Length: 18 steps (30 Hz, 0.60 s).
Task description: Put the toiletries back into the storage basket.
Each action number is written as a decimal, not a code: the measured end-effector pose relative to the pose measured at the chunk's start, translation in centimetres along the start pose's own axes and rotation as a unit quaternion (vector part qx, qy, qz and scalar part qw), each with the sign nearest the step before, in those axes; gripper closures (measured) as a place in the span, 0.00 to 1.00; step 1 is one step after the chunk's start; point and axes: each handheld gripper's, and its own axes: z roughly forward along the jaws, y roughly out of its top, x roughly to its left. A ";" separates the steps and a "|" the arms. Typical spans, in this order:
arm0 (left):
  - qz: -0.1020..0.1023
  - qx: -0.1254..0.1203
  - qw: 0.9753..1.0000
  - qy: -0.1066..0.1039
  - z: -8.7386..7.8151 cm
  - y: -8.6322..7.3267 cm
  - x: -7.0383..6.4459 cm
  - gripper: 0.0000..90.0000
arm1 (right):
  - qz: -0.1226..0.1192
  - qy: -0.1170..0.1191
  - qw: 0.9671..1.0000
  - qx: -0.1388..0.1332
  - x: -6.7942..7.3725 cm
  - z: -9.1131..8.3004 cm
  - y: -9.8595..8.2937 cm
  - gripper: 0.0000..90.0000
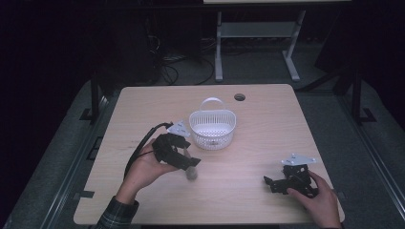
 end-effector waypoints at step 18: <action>-0.007 -0.014 1.000 0.009 -1.2 1.1 1.0 0.33 | -0.001 -0.001 1.000 -0.001 0.0 0.0 0.0 0.00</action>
